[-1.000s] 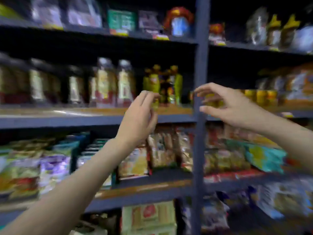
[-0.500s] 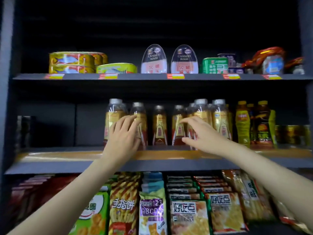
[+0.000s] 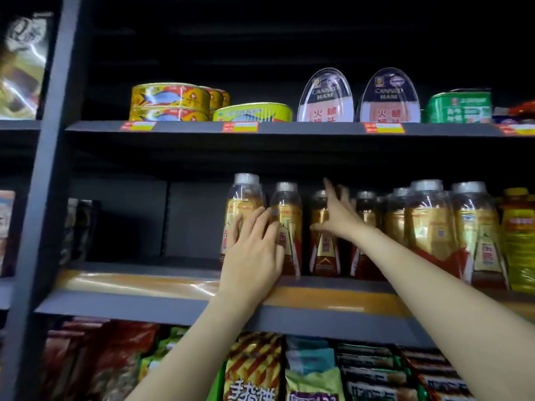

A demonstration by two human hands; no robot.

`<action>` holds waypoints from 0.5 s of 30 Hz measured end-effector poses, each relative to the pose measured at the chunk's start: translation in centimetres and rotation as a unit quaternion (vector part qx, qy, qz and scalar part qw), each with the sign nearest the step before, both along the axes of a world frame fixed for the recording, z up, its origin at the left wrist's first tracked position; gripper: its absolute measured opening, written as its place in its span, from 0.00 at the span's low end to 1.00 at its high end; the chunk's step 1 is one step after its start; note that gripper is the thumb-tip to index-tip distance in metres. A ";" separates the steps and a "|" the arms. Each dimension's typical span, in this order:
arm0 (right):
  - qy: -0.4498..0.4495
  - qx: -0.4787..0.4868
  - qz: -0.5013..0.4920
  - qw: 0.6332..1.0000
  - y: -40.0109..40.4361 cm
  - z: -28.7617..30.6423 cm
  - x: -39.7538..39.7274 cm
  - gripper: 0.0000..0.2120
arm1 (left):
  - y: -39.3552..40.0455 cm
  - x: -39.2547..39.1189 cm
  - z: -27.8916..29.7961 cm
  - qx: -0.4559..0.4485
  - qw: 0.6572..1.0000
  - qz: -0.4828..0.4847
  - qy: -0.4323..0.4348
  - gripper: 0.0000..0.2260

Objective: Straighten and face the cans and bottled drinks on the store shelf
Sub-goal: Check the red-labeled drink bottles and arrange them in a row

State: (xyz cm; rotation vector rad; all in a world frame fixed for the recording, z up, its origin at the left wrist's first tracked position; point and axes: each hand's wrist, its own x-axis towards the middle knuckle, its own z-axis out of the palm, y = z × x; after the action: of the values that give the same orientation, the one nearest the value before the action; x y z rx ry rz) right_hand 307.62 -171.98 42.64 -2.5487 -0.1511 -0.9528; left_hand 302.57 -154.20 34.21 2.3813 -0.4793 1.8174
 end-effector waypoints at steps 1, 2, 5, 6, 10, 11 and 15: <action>0.003 0.033 -0.002 0.999 0.4 0.0 0.6 0.52 | 0.0 0.1 0.0 0.001 1.000 -0.001 -0.004 0.19; 0.012 0.066 0.003 0.998 0.7 -0.1 1.1 0.53 | 0.0 0.1 0.0 0.001 1.000 -0.002 -0.007 0.19; 0.020 0.127 0.024 0.991 0.8 -0.6 2.8 0.54 | 0.1 0.1 0.0 -0.002 1.000 -0.003 -0.014 0.20; 0.013 0.135 0.021 0.990 0.7 -0.7 2.9 0.54 | 0.0 0.0 0.0 0.000 1.000 -0.006 -0.015 0.20; -0.017 0.112 0.000 0.994 0.5 -0.7 1.7 0.55 | 0.1 0.1 0.0 -0.001 1.000 -0.016 -0.027 0.20; -0.025 0.087 0.002 0.996 0.4 -0.6 0.9 0.56 | 0.1 0.2 0.0 -0.002 0.999 -0.018 -0.036 0.19; -0.082 -0.020 0.056 0.995 -0.8 -0.8 -4.2 0.56 | 0.1 0.2 0.0 -0.002 0.999 -0.018 -0.050 0.18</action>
State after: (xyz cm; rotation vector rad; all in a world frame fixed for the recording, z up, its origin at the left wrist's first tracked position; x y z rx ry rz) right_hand 303.46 -172.77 41.86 -2.4675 -0.3591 -1.1241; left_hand 302.80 -154.11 34.18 2.2715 -0.5257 1.9266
